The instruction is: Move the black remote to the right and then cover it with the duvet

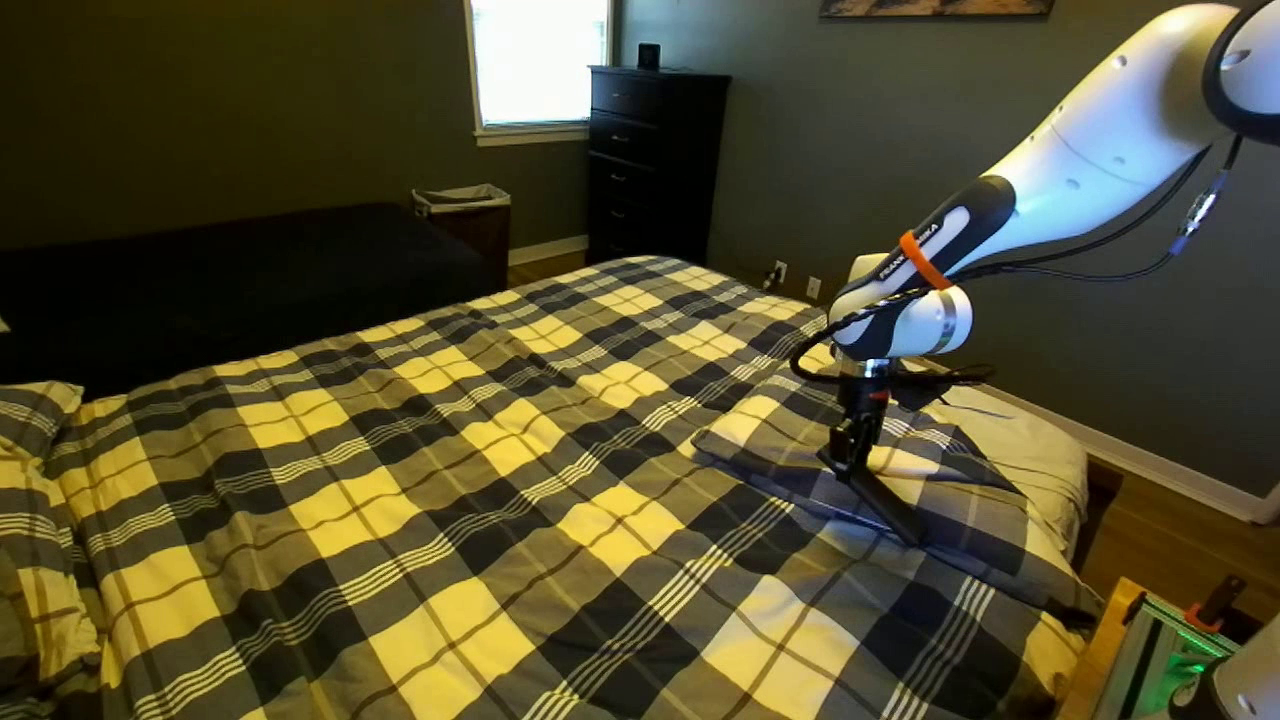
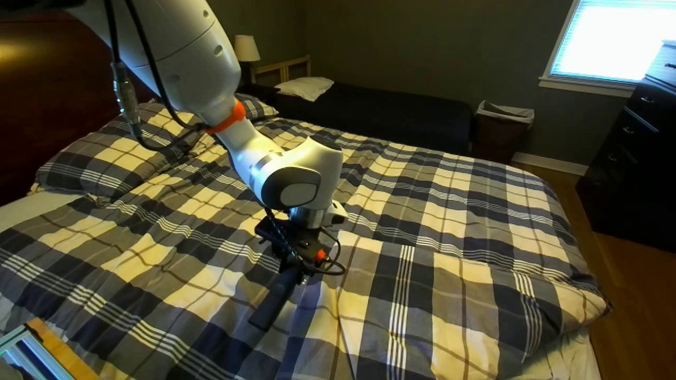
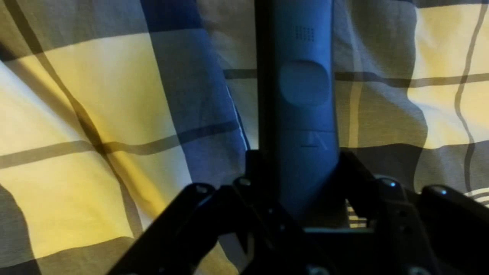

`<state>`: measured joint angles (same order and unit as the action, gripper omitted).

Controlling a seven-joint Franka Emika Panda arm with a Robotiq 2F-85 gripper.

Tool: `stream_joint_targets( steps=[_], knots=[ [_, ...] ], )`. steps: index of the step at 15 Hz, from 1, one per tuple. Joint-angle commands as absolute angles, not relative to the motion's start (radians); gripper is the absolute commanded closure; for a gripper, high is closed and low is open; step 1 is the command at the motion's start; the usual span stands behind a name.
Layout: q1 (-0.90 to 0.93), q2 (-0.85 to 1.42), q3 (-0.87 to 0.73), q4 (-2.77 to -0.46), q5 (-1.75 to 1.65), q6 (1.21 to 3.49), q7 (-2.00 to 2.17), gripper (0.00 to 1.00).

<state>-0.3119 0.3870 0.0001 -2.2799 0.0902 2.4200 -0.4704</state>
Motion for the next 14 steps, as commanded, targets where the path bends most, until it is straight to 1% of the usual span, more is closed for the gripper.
stream_joint_targets(
  steps=[1,5,6,14],
  knots=[
    [-0.297,0.376,-0.016,-2.286,0.100,2.417,-0.474,0.46],
    [-0.295,0.370,-0.016,-2.297,0.101,2.417,-0.464,0.46],
    [-0.295,0.370,-0.016,-2.299,0.101,2.417,-0.464,0.71],
    [-0.399,0.357,-0.106,-2.276,0.154,2.364,-0.505,0.71]
  ],
)
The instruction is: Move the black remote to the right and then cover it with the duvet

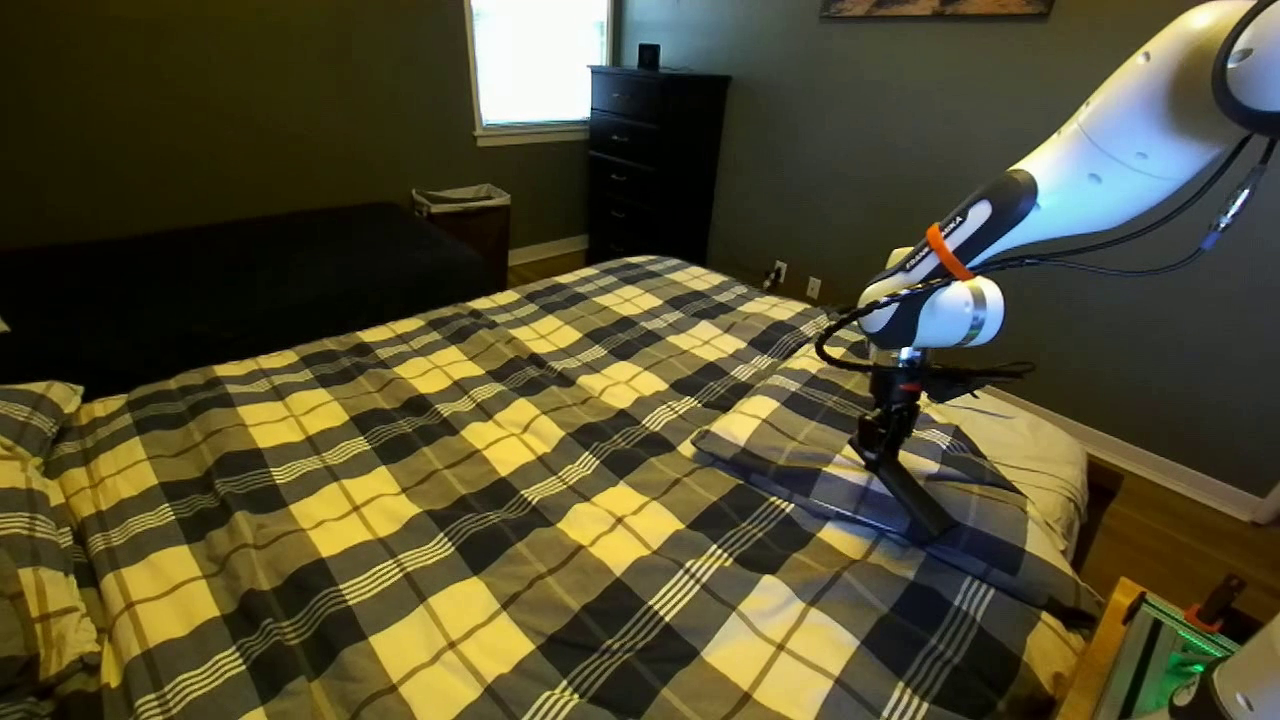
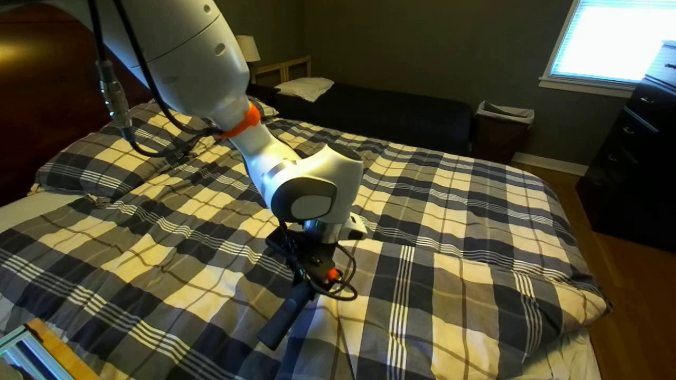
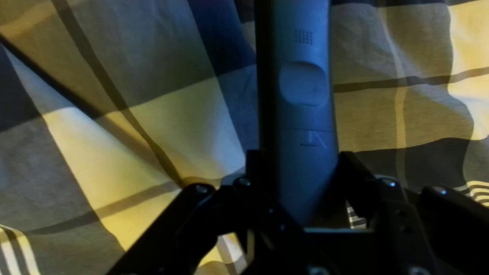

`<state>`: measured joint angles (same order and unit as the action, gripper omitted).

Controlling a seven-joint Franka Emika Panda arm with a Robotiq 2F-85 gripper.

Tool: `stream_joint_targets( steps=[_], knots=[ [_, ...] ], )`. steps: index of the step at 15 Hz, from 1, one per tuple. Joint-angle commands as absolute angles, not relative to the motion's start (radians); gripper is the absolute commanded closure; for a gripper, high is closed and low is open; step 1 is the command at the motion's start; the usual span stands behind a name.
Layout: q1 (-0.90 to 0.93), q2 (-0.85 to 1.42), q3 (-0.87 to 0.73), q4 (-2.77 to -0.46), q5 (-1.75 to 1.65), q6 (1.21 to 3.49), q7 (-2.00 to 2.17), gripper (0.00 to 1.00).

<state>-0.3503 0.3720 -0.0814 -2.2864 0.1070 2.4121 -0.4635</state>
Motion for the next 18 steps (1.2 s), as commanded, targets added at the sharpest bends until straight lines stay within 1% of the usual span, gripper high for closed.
stream_joint_targets(
  steps=[1,5,12,18],
  knots=[
    [-0.421,0.355,-0.116,-2.270,0.167,2.350,-0.522,0.71],
    [-0.500,0.348,-0.175,-2.228,0.213,2.298,-0.554,0.71],
    [-0.594,0.400,-0.268,-2.086,0.215,2.241,-0.526,0.71],
    [-0.714,0.466,-0.268,-1.947,0.266,2.235,-0.534,0.71]
  ],
)
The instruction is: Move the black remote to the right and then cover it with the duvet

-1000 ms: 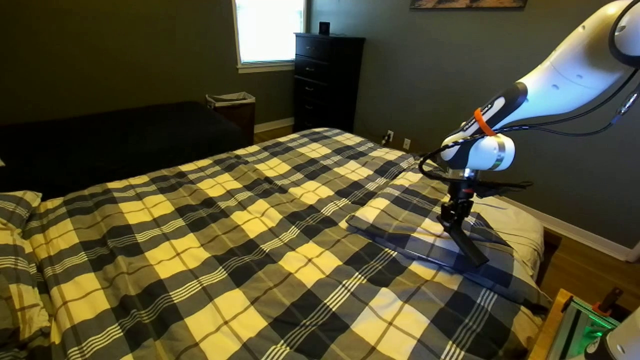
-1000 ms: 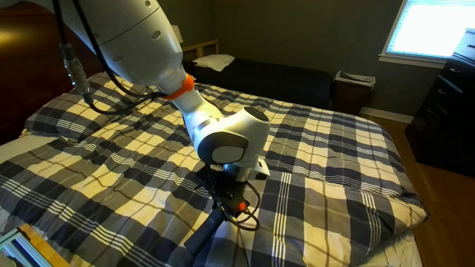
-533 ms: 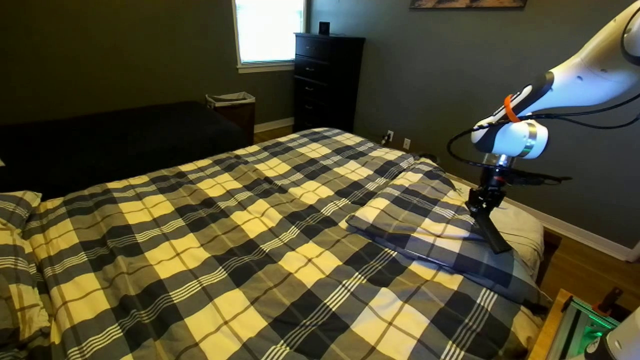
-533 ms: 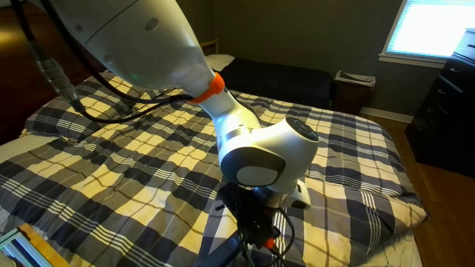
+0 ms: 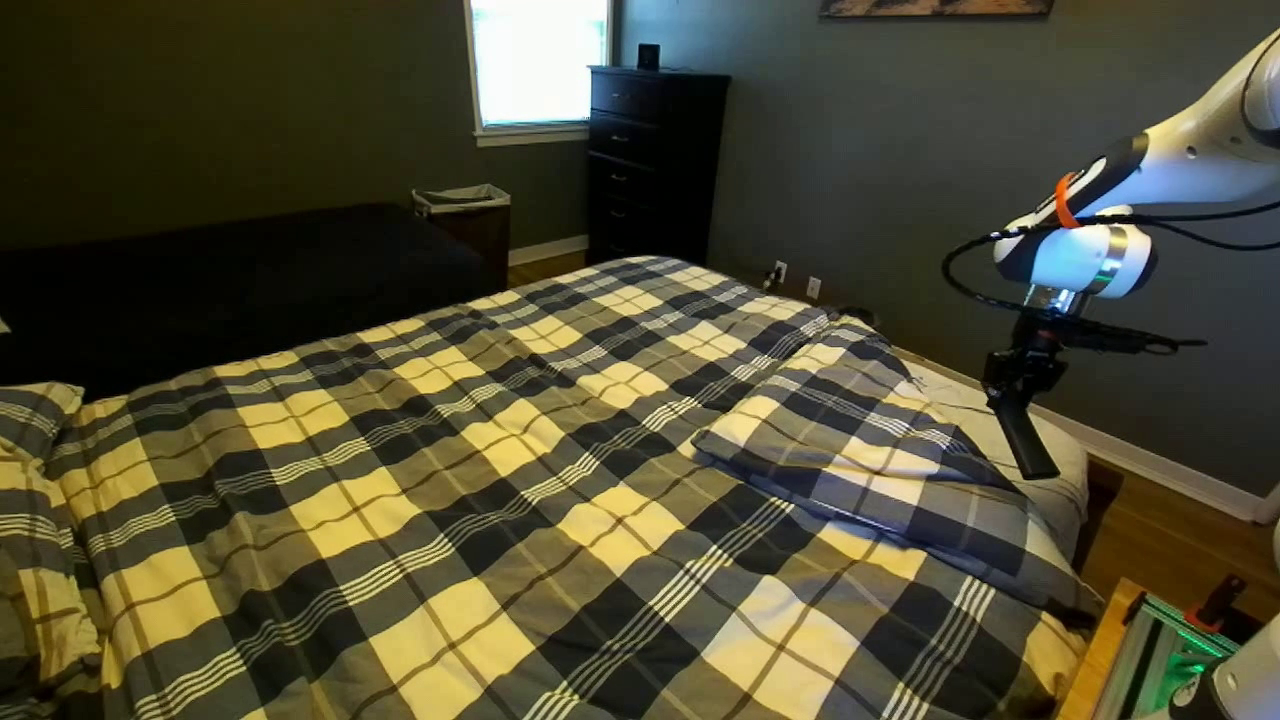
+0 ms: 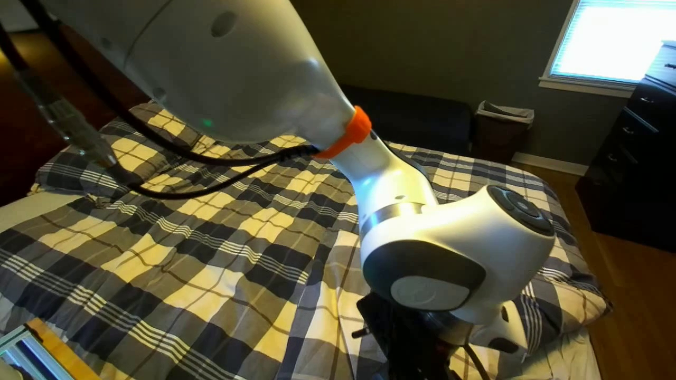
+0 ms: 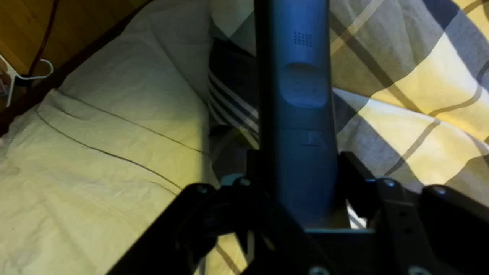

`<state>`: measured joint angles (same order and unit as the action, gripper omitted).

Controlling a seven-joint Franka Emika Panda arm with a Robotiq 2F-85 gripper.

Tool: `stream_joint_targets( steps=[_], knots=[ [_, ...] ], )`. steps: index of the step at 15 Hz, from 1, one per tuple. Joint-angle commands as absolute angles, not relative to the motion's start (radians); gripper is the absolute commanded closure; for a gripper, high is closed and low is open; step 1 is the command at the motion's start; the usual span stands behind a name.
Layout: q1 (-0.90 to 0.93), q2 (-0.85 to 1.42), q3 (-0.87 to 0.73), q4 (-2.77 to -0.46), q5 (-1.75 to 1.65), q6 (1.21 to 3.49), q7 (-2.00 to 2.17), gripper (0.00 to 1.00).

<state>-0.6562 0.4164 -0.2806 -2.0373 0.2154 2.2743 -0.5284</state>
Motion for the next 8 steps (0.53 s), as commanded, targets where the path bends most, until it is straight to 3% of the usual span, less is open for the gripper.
stream_joint_targets(
  steps=[1,2,8],
  knots=[
    [-0.738,0.470,-0.258,-1.925,0.282,2.215,-0.548,0.71],
    [-0.708,0.437,-0.263,-1.989,0.230,2.268,-0.524,0.46],
    [-0.743,0.459,-0.249,-1.943,0.248,2.241,-0.527,0.46]
  ],
)
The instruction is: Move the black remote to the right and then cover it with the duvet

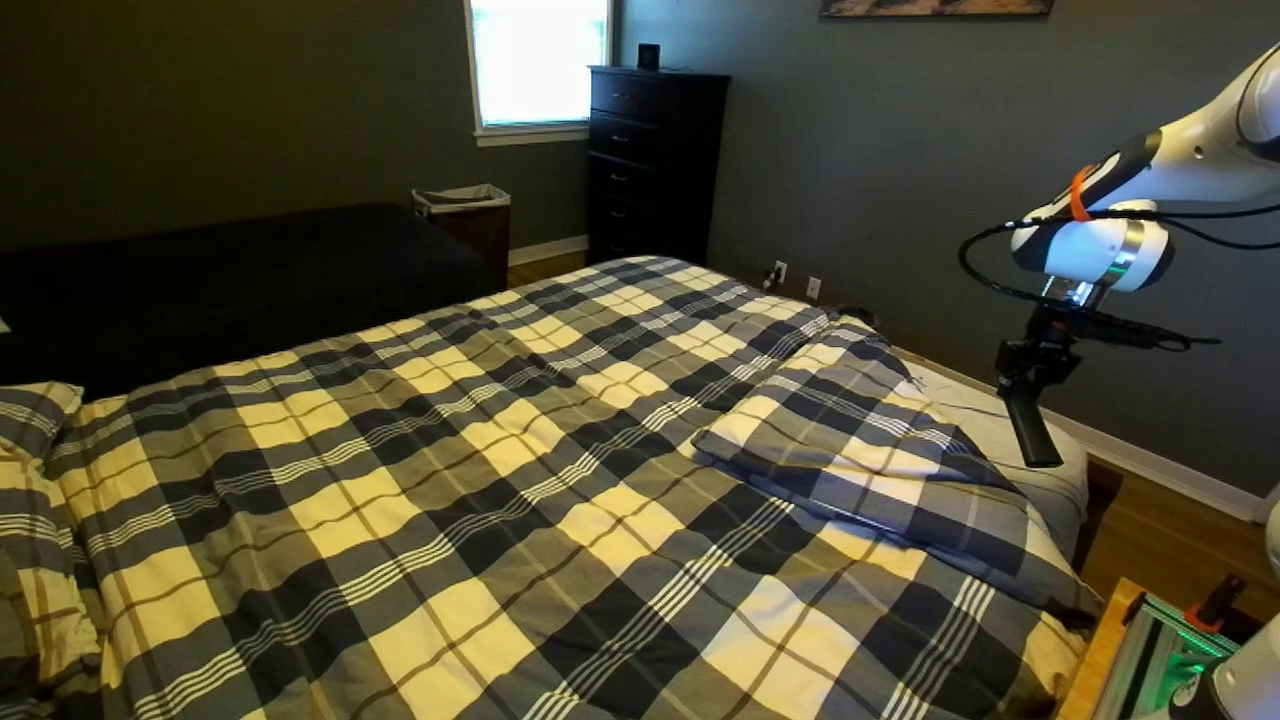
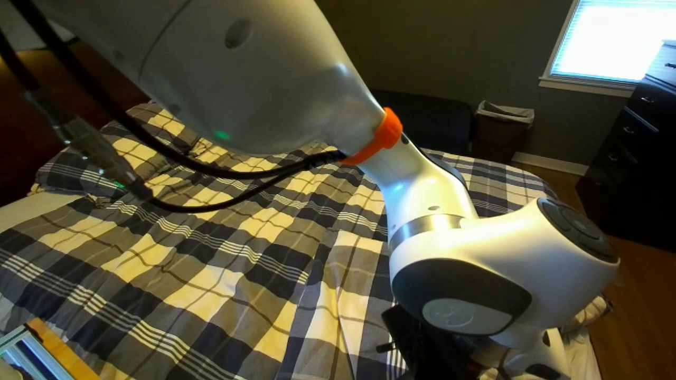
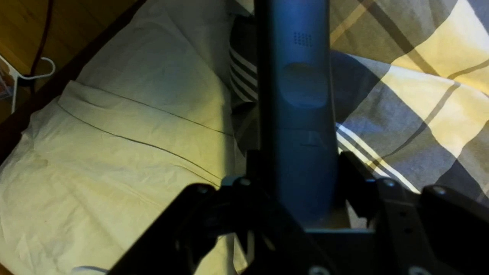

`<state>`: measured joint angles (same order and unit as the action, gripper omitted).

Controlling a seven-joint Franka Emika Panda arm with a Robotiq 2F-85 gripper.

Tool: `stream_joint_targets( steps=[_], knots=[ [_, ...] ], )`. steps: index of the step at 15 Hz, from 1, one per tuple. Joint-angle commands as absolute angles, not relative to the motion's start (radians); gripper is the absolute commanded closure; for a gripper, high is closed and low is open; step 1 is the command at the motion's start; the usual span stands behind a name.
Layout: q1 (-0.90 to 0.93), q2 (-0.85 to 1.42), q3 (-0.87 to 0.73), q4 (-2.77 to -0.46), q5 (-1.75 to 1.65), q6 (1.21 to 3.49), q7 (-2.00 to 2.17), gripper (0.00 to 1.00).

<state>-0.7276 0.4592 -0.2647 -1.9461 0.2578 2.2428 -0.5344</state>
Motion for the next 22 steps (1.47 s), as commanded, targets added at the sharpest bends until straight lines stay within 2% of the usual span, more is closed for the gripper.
stream_joint_targets(
  steps=[1,8,22],
  knots=[
    [-0.742,0.482,-0.246,-1.919,0.259,2.262,-0.511,0.71],
    [-0.747,0.638,-0.259,-1.769,0.209,2.403,-0.381,0.71],
    [-0.787,0.953,-0.255,-1.490,0.110,2.453,-0.238,0.71]
  ],
)
